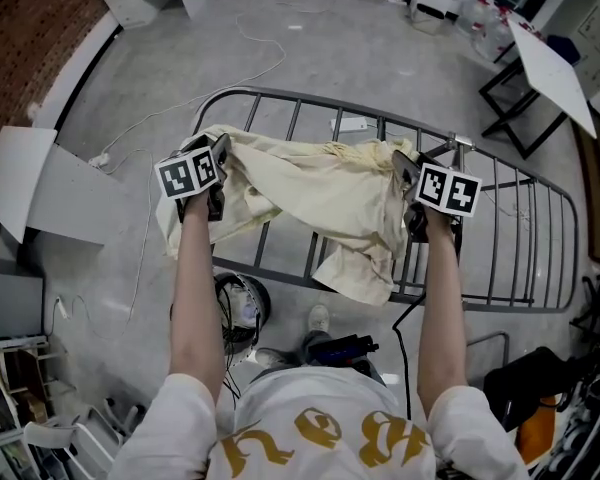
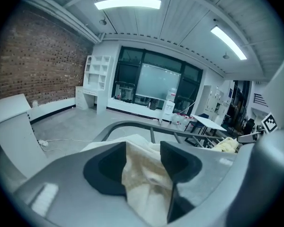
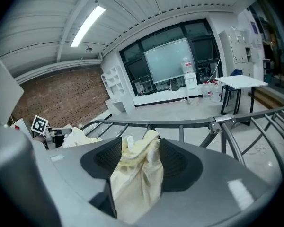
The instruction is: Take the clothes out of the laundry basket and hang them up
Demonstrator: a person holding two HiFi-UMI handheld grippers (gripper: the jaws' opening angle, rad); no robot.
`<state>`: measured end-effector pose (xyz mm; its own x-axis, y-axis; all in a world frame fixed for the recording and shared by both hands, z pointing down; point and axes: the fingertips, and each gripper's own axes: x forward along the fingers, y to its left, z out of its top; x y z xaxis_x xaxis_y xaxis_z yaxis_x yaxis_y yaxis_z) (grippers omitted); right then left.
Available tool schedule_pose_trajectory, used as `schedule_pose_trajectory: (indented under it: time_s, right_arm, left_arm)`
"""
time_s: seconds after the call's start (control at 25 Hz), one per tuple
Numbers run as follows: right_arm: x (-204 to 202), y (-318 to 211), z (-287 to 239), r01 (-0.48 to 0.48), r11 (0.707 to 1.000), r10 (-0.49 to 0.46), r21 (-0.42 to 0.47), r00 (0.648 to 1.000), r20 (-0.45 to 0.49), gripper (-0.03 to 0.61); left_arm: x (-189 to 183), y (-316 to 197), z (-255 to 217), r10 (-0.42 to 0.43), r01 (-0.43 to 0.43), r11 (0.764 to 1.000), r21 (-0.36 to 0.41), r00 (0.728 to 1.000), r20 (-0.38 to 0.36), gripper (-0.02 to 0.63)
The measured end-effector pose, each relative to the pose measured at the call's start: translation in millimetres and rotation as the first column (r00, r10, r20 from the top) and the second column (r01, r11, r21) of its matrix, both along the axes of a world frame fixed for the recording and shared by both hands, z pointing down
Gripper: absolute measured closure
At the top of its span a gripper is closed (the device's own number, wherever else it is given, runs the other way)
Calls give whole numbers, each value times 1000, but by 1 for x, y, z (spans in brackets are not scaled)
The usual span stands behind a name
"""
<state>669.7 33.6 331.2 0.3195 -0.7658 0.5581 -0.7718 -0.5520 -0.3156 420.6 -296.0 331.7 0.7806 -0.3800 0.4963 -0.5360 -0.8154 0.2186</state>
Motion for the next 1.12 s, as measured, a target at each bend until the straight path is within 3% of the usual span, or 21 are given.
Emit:
schedule_pose_trajectory:
  time_s: [0.32, 0.68, 0.96, 1.12]
  right_arm:
    - [-17, 5, -6, 1, 1000, -2, -15, 1000, -29, 305]
    - [-55, 5, -33, 23, 1000, -24, -4, 996, -82, 306]
    - [-101, -2, -65, 76, 996, -72, 37, 991, -114, 308]
    - [-140, -17, -79, 139, 988, -130, 68, 984, -119, 308]
  left_arm:
    - [-9, 10, -16, -7, 7, 1000, 6, 998, -59, 380]
    - [-20, 39, -45, 71, -72, 997, -5, 989, -127, 382]
    - [-49, 67, -86, 103, -104, 995, 6, 972, -212, 380]
    - [-77, 77, -113, 123, -112, 992, 57, 957, -261, 371]
